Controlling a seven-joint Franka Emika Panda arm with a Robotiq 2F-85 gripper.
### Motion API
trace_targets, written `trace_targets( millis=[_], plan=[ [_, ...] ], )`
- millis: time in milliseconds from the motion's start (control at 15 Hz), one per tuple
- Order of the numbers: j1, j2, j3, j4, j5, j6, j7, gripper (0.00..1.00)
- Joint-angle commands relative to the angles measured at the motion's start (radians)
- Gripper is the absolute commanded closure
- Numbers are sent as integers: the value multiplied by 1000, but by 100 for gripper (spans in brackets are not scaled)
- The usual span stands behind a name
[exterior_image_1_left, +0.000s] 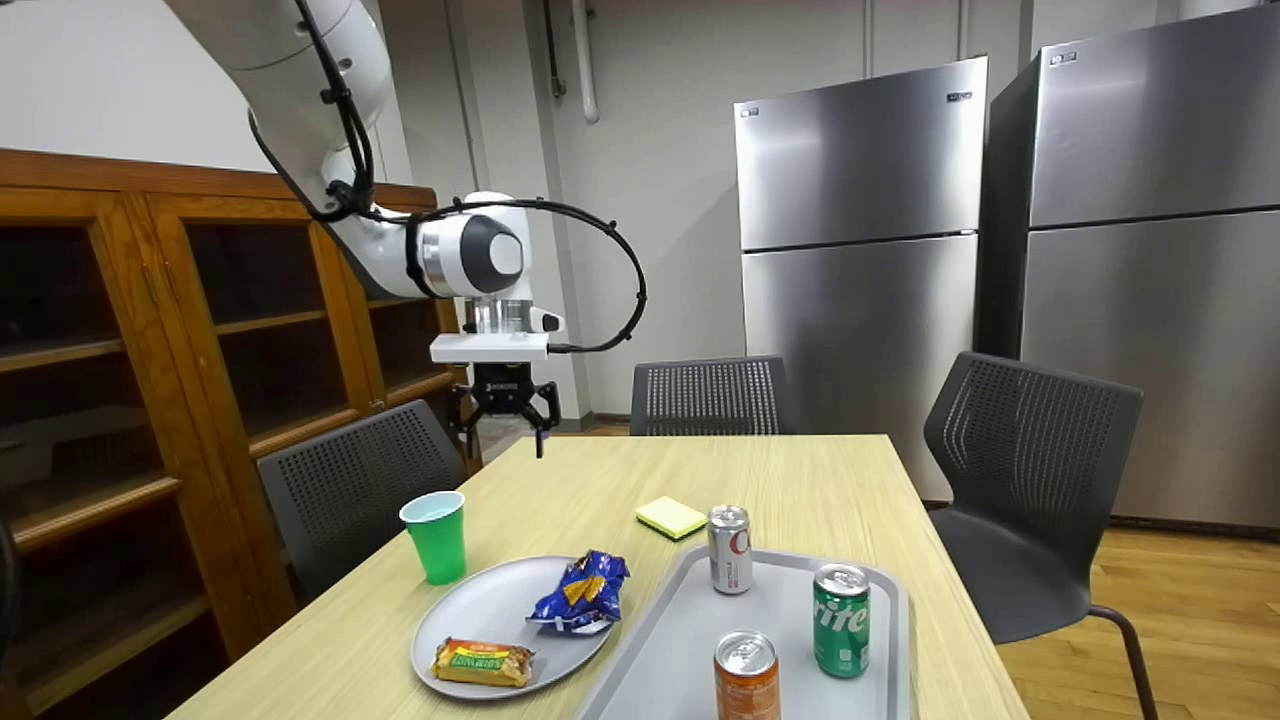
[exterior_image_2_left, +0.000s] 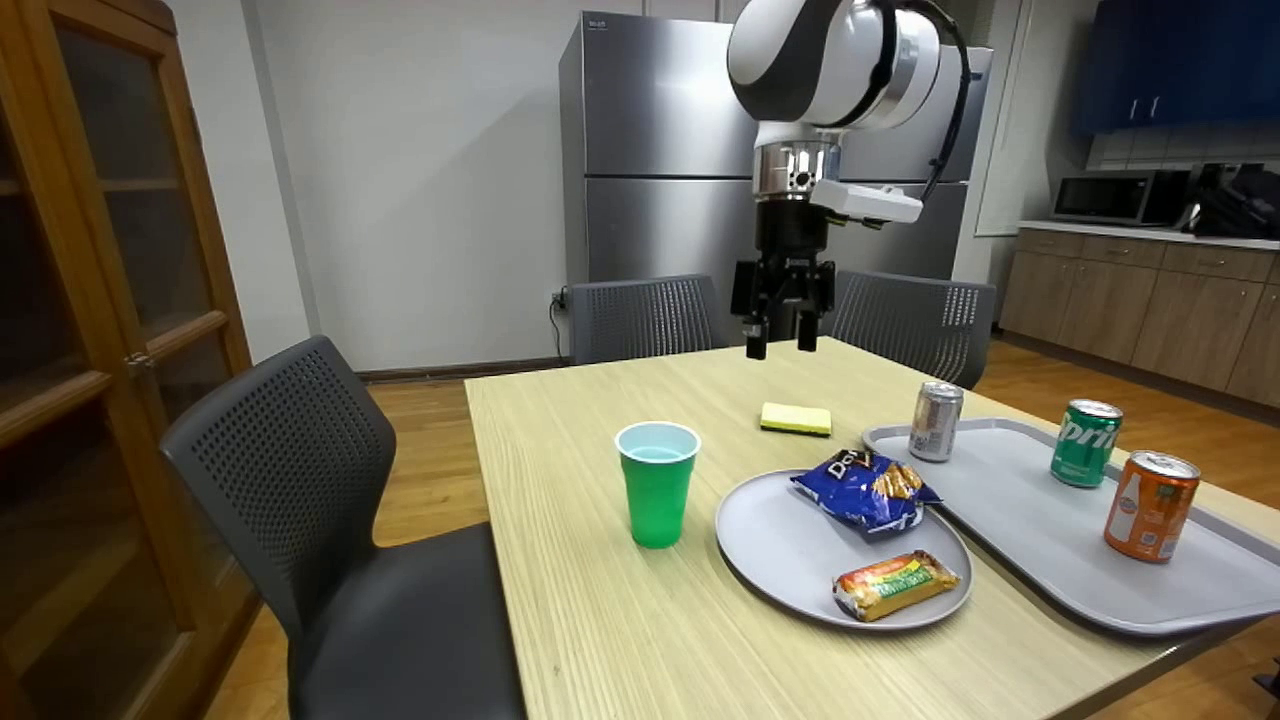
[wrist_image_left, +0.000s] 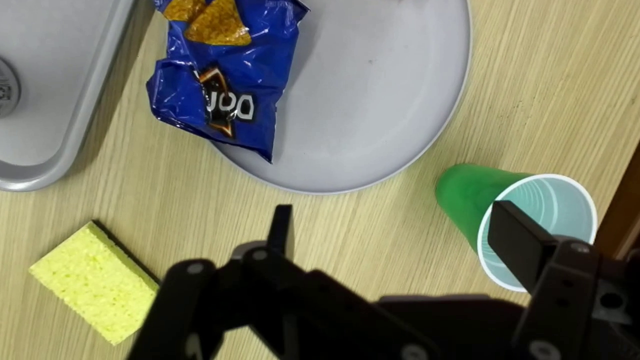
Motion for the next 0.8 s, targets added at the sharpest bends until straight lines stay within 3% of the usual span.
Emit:
trace_targets(
  millis=[0, 733],
  plan=[
    [-9, 3, 0, -54, -12, 86, -5, 0],
    [-49, 53, -42, -123, -76, 210, -36, 0]
  ],
)
